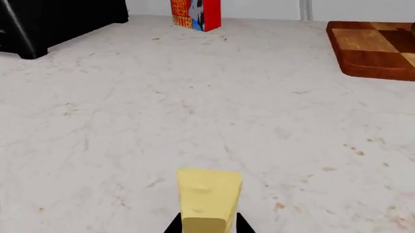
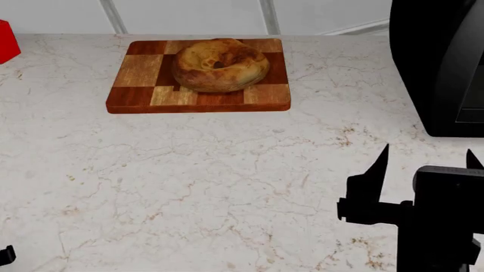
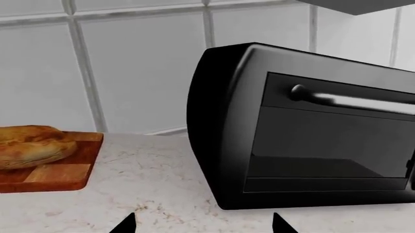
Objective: Pick up the wedge of cheese and place it on the slice of bread to prepare a simple cheese on bread dish.
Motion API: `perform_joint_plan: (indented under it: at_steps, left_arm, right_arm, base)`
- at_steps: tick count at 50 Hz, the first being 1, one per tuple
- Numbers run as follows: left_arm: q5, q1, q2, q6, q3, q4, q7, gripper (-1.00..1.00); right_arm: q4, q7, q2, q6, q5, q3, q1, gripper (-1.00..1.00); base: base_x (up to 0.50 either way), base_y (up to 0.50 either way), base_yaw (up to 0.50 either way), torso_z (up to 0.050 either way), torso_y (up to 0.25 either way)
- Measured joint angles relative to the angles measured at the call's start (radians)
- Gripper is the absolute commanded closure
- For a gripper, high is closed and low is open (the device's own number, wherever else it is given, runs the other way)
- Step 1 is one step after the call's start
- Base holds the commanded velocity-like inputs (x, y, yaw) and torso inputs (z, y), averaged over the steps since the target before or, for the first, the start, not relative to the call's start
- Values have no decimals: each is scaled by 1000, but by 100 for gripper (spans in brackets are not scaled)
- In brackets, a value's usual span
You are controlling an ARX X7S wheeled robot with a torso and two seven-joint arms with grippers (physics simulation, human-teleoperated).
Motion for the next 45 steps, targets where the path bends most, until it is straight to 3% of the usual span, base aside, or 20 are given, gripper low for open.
perform_joint_plan:
  at_steps: [20,45]
  left_arm:
    - [-134,-215,-15,-252,-9,139,-66,100]
    - [-158,-449,34,-284,129,22,-38,100]
  right_arm:
    - [1,4,3,0,6,-1,2,-100]
    - [-4,10,7,9,14,-5,9,-100]
  base:
    - [0,0,0,0,0]
    - [0,0,0,0,0]
